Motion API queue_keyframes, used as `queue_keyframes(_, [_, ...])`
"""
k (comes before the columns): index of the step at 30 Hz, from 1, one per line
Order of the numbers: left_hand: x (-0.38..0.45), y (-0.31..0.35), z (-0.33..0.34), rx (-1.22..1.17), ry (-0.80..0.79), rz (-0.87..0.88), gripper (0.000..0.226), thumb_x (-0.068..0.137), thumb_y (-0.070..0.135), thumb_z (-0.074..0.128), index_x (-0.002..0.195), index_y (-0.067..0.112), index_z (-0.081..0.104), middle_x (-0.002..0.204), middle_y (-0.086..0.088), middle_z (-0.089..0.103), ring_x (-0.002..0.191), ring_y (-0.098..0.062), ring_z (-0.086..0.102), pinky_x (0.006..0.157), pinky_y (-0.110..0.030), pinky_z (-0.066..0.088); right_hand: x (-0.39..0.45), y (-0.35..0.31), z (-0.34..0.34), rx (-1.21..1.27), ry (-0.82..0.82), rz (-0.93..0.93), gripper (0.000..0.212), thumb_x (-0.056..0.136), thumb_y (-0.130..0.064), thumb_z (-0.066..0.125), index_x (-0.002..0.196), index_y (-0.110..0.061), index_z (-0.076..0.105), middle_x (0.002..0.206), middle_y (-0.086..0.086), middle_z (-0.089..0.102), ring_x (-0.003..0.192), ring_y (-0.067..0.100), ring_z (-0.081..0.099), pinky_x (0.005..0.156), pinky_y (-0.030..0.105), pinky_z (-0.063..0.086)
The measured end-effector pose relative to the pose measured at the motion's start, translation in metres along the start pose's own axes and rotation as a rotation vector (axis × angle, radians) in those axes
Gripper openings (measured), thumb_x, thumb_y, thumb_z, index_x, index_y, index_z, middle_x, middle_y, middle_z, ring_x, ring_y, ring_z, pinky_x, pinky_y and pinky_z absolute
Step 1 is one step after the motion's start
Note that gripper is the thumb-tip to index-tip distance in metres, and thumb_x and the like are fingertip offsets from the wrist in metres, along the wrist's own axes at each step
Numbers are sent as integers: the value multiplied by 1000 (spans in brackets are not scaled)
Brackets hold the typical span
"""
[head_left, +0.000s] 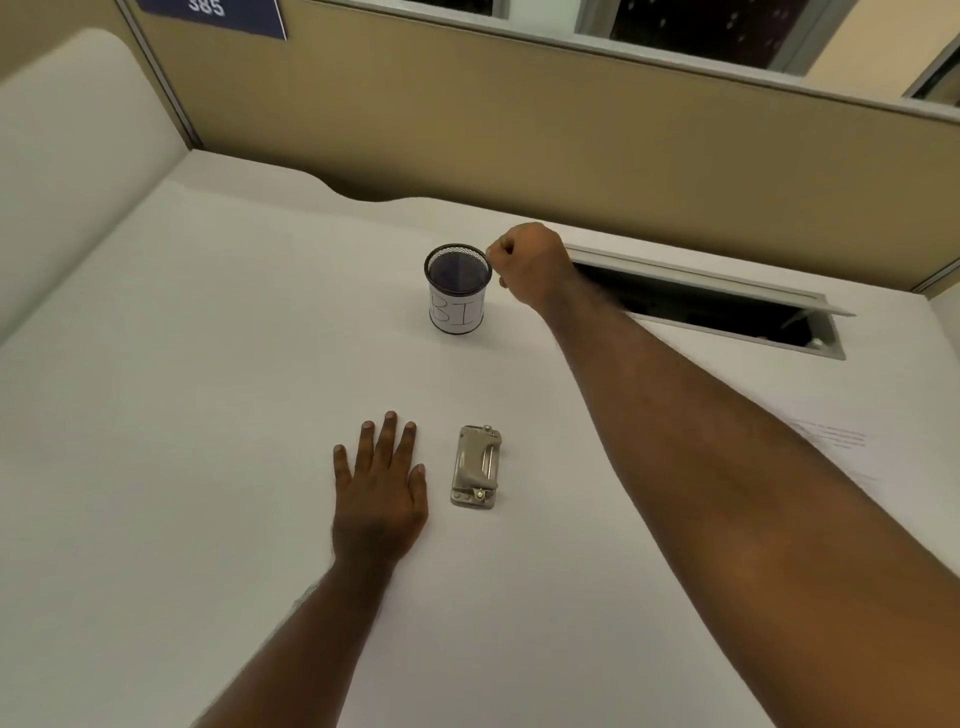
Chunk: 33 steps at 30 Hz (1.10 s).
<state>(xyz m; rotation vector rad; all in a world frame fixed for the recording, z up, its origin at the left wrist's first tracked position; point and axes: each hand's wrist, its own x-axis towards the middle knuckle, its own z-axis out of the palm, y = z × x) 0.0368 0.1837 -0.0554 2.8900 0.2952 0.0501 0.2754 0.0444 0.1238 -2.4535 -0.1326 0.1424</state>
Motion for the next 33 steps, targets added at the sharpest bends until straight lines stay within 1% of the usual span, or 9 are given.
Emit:
queue_keyframes(4, [1,0,1,5,17,1,57,94,35,31,149,24,34,161,-1,26,149,-25,23,118,-56,17,25,-13,14,-60,-39,25,24,88,-16,49,93,-5,70,92,12,74,88,27,69,69,28,53])
queue_keyframes(8, [0,0,0,14,13,2,57,94,35,34,150,25,33,161,0,25,149,-24,23,119,-55,16,35,-16,19,-72,-33,-18,23,88,-16,52,94,-4,70,94,15,73,91,30,69,82,38,57])
queue_keyframes(13, [2,1,-3,5,0,-1,57,93,36,32,149,25,35,160,0,26,148,-25,25,118,-55,18,37,-18,18,30,-111,8,27,84,-2,44,92,-4,70,93,13,74,68,25,71,53,26,49])
queue_keyframes(16, [2,1,-5,-3,-11,-3,57,93,35,32,149,25,35,160,0,27,148,-25,25,118,-56,19,30,-13,14,79,-103,-5,22,86,-8,49,92,-14,69,78,2,68,57,14,66,48,19,44])
queue_keyframes(19, [2,1,-6,-7,-10,-4,57,93,35,32,149,25,35,160,-1,27,148,-25,25,118,-56,18,12,-5,6,104,-81,-43,20,86,-14,52,90,-18,71,74,-7,68,74,17,67,61,26,51])
queue_keyframes(22, [2,0,-8,-3,-14,-16,57,93,37,30,149,25,35,160,0,27,148,-24,24,119,-55,16,-18,9,1,51,-64,-76,21,89,-21,53,99,-20,72,99,-2,73,90,19,70,79,34,57])
queue_keyframes(28, [-1,6,-17,13,-100,-23,64,92,43,16,151,24,29,162,0,21,150,-25,19,119,-56,13,-113,62,-3,-62,-40,-137,27,93,-28,51,115,-24,67,119,-6,66,106,15,62,95,32,47])
queue_keyframes(30, [-1,11,-25,13,-106,-24,66,91,42,14,150,20,32,161,-4,24,149,-28,22,117,-58,17,-149,82,-7,-127,-49,-143,30,95,-28,49,121,-25,62,125,-7,61,108,15,60,96,34,46])
queue_keyframes(33, [-1,24,-41,21,-81,-10,66,90,37,18,140,6,49,151,-19,40,138,-41,40,104,-63,33,-200,112,-13,-227,-63,-120,37,96,-34,45,132,-26,53,135,-9,54,119,17,53,99,36,44])
